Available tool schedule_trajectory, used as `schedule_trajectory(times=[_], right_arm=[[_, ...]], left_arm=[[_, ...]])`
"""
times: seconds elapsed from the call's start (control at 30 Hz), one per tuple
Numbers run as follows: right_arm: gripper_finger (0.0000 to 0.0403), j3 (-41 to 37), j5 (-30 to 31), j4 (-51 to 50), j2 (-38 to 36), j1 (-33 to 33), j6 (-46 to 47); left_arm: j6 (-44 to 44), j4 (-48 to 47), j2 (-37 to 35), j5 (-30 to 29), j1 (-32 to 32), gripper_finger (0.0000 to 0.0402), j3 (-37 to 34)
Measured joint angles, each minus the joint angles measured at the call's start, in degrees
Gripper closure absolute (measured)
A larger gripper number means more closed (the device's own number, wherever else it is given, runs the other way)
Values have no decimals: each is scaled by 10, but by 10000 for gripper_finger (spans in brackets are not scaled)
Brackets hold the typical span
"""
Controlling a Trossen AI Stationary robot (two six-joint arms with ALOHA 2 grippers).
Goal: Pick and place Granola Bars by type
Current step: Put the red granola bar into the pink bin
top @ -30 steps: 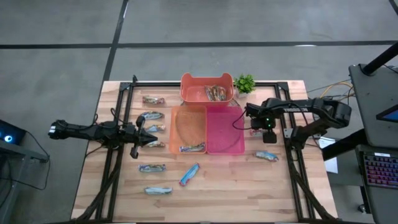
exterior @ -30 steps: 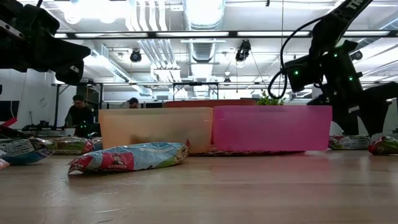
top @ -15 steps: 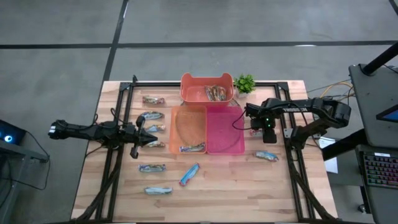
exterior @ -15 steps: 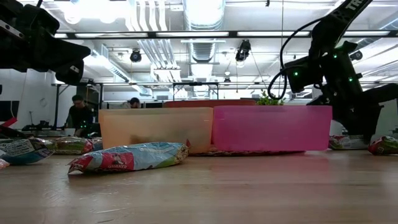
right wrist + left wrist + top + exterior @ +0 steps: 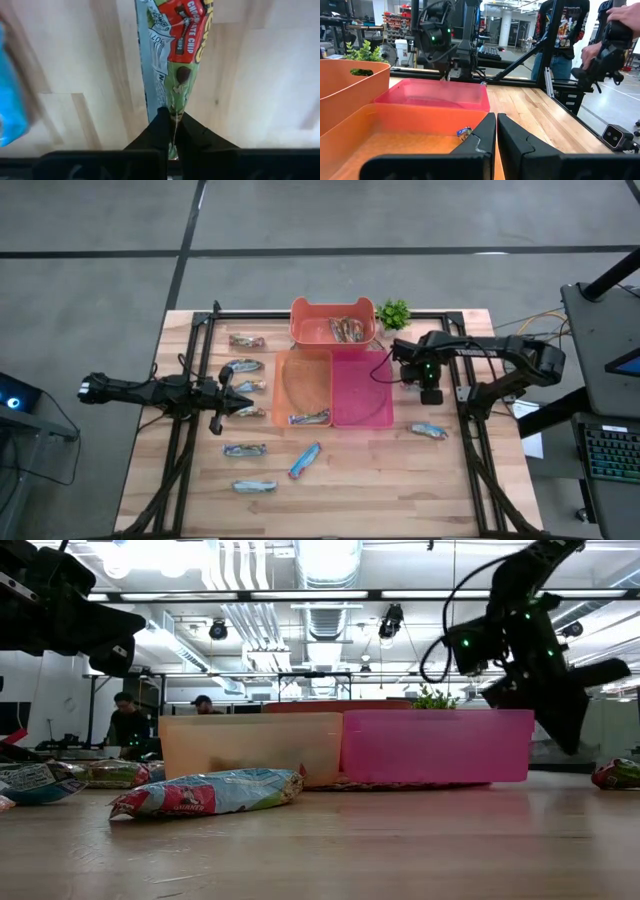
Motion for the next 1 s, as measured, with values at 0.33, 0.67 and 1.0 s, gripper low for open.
schedule_trajectory(times=[0.33,0.67,1.0], right_arm=[[394,120,-8,-158,0,4,63],[395,203,-37,-254,-1,77,157],[395,300,-98,-253,53,164,255]], left_arm=[[0,0,0,0,0,401,0],[0,0,0,0,0,401,0],[0,0,0,0,0,401,0]])
